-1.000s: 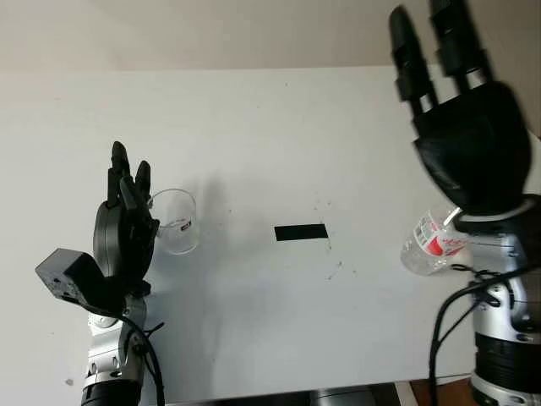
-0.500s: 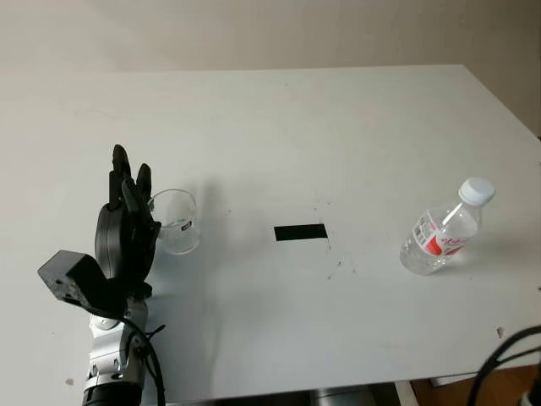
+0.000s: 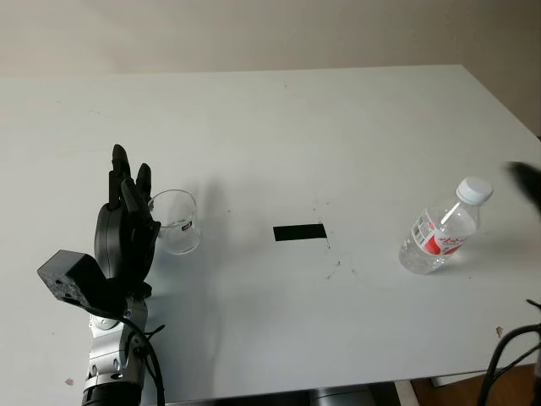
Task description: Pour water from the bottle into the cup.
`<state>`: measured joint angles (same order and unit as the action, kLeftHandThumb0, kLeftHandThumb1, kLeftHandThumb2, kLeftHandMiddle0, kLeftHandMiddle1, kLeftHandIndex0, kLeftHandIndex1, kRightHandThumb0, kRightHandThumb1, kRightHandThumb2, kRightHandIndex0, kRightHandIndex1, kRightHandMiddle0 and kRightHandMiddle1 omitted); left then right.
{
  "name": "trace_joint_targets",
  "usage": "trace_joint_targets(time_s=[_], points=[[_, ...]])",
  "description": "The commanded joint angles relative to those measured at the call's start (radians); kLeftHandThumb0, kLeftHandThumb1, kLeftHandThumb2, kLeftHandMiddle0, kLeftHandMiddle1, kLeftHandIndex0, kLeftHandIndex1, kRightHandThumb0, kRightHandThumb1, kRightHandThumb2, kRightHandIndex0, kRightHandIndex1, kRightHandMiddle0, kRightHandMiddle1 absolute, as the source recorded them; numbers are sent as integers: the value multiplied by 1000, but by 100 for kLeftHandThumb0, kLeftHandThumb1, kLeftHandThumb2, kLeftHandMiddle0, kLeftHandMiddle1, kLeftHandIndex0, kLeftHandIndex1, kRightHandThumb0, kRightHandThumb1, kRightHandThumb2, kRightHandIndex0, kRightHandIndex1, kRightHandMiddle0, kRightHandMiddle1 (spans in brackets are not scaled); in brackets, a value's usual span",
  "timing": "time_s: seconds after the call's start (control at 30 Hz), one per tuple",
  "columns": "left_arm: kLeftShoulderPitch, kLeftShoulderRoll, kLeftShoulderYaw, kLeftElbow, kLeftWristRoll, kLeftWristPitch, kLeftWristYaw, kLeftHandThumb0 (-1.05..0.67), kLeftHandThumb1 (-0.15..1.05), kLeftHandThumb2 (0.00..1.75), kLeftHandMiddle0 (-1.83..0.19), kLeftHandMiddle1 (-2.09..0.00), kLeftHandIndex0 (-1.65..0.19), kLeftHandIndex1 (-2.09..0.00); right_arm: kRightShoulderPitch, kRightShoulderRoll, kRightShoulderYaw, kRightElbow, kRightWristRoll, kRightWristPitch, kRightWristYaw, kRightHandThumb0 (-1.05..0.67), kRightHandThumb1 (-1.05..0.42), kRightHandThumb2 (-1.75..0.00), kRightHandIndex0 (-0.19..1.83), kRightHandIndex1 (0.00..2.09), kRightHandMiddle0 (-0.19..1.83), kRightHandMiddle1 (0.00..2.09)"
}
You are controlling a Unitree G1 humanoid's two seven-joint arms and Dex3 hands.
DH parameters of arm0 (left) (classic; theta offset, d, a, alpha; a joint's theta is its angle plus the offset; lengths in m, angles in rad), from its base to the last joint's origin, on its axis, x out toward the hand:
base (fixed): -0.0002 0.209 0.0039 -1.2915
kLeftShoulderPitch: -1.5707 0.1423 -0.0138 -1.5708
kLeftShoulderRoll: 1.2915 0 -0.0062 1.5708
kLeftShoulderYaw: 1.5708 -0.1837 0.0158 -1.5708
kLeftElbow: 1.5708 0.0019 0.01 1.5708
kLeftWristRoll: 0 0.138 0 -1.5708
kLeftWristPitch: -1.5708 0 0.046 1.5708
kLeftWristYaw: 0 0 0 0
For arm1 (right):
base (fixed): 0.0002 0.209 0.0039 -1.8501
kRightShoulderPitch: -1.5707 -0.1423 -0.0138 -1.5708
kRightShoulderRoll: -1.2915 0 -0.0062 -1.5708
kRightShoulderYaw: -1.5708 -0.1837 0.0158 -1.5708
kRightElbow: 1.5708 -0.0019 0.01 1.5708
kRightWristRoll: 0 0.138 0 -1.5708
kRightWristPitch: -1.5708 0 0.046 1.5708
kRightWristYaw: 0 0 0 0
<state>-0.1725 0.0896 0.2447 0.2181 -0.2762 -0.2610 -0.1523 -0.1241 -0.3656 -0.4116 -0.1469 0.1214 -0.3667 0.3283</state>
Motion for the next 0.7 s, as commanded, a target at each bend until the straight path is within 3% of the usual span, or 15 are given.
trace_joint_targets(time_s=[0.0, 0.3, 0.67], points=[[-6, 11, 7, -12, -4, 5, -4, -87, 105, 73, 19, -35, 11, 0, 8, -1, 32, 63, -18, -30, 1, -81, -89, -5, -19, 0, -19, 0], [-11, 16, 15, -16, -7, 15, -6, -87, 105, 74, 19, -36, 12, 0, 1, -17, 112, 273, -121, -145, -49, -90, -99, -7, -19, 0, -19, 2], [-11, 32, 19, -30, -8, 33, -4, -88, 105, 72, 19, -35, 13, 0, 17, 7, 160, 364, -190, -205, -172, -96, -102, -6, -19, 0, -17, 4]])
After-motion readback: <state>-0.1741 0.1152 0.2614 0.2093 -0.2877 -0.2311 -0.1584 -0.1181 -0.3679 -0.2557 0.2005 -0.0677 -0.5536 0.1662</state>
